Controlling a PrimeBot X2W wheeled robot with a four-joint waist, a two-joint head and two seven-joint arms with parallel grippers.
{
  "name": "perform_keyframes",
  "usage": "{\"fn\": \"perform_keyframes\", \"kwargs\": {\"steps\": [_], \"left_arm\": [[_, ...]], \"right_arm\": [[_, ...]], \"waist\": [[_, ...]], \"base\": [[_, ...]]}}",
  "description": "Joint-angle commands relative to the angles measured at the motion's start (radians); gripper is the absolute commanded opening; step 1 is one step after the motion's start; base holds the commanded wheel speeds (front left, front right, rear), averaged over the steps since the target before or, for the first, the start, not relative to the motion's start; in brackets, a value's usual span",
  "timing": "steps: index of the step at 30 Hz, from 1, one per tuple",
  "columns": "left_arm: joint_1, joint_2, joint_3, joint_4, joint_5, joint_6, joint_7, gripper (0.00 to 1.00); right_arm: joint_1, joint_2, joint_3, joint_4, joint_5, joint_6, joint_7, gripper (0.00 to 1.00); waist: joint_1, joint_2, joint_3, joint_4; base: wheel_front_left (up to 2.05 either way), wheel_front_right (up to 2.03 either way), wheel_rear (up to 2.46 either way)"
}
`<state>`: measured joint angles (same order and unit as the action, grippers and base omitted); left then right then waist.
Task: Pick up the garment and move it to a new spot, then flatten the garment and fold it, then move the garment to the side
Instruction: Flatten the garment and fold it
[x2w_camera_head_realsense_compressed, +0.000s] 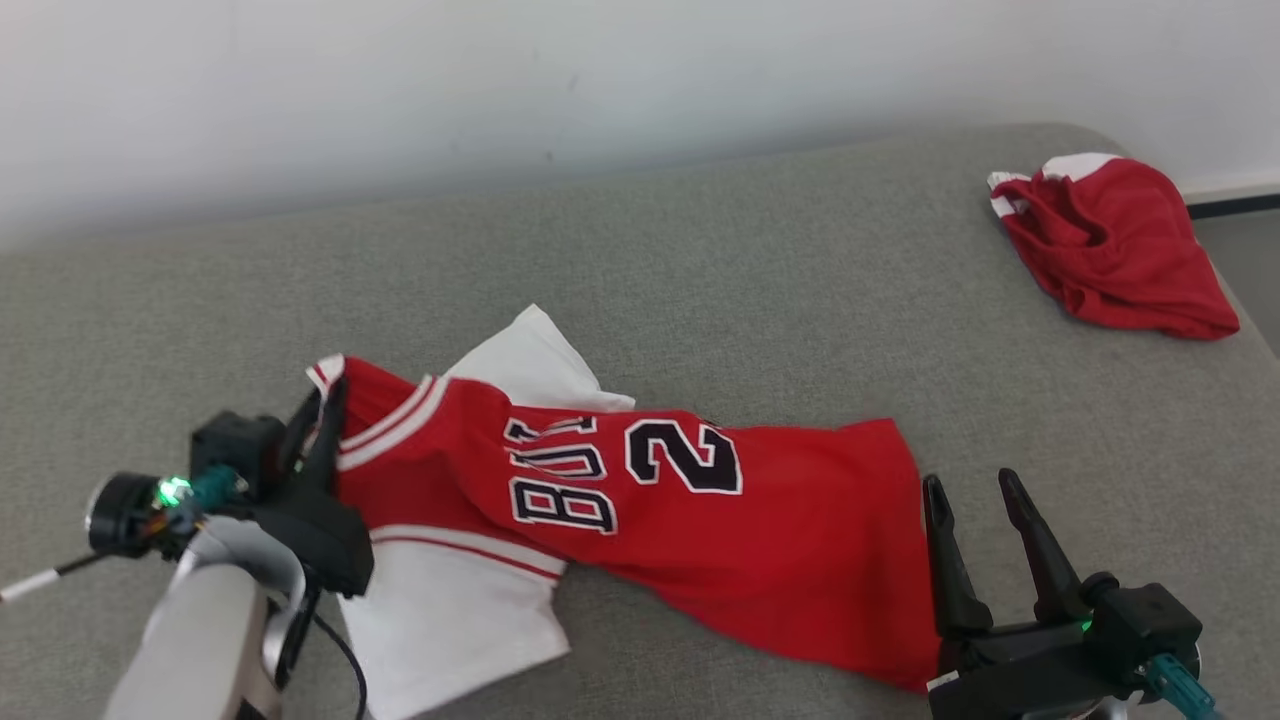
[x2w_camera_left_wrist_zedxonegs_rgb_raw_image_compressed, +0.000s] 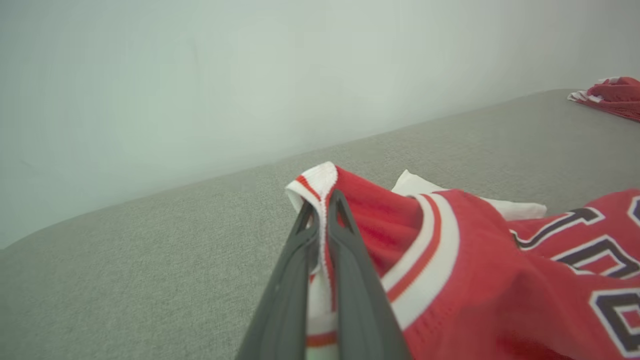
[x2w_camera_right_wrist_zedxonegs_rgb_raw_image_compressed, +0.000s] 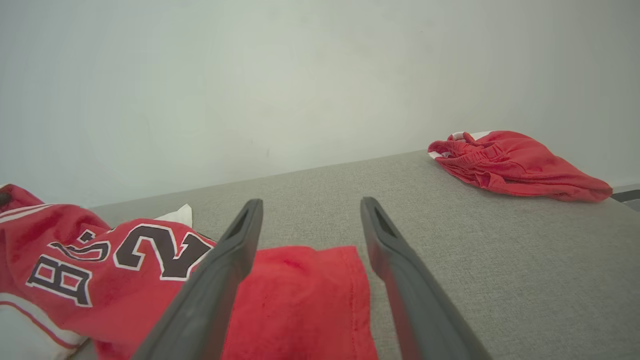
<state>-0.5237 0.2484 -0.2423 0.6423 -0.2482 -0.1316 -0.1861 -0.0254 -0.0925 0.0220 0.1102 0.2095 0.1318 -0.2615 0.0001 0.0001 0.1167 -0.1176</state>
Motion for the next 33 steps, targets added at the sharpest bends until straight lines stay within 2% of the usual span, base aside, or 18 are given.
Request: {"fn": "perform_keyframes", "kwargs": {"steps": [1, 7, 8, 9, 15, 20, 28, 33], "left_arm": [[-0.028, 0.007, 0.000, 0.008, -0.015, 0.003, 0.000, 0.00], [-0.092, 0.051, 0.007, 0.077, -0.026, 0.003, -0.007, 0.00], [-0.096, 0.051, 0.005, 0.088, -0.028, 0.003, -0.012, 0.35], [-0.097, 0.052, 0.002, 0.099, -0.027, 0.003, -0.019, 1.00], [-0.057, 0.044, 0.012, 0.106, -0.033, 0.018, -0.063, 1.00], [0.001, 0.040, 0.039, 0.023, -0.037, 0.048, -0.079, 1.00], [0.177, 0.021, 0.116, -0.264, -0.022, 0.115, -0.079, 1.00], [0.350, -0.015, 0.177, -0.456, 0.000, 0.161, -0.079, 1.00]], "right_arm": [[-0.013, -0.003, -0.001, 0.004, 0.006, -0.003, -0.003, 1.00], [-0.029, 0.001, -0.012, 0.015, 0.006, -0.003, -0.004, 1.00], [-0.028, 0.004, -0.013, 0.015, 0.005, -0.003, -0.004, 1.00], [-0.025, 0.006, -0.016, 0.016, 0.003, -0.003, -0.004, 1.00], [-0.005, 0.009, -0.036, 0.022, 0.002, -0.003, -0.004, 1.00], [0.026, 0.004, -0.052, 0.020, -0.005, -0.003, -0.004, 1.00], [0.090, -0.010, -0.080, 0.033, 0.005, -0.003, -0.003, 1.00], [0.145, -0.013, -0.097, 0.038, 0.007, -0.003, -0.003, 1.00]], "waist": [[-0.0001, -0.0001, 0.025, -0.023], [-0.0001, -0.0001, 0.046, -0.038], [-0.0001, -0.0001, 0.046, -0.037], [-0.0001, -0.0001, 0.044, -0.035], [-0.0001, -0.0001, 0.019, -0.009], [-0.0001, -0.0001, -0.010, 0.025], [-0.0001, -0.0001, -0.040, 0.059], [-0.0001, -0.0001, -0.056, 0.067]], "base": [[0.00, 0.00, 0.00], [0.00, 0.00, 0.00], [0.00, 0.00, 0.00], [0.00, 0.00, 0.00], [0.00, 0.00, 0.00], [0.00, 0.00, 0.00], [0.00, 0.00, 0.00], [0.00, 0.00, 0.00]]}}
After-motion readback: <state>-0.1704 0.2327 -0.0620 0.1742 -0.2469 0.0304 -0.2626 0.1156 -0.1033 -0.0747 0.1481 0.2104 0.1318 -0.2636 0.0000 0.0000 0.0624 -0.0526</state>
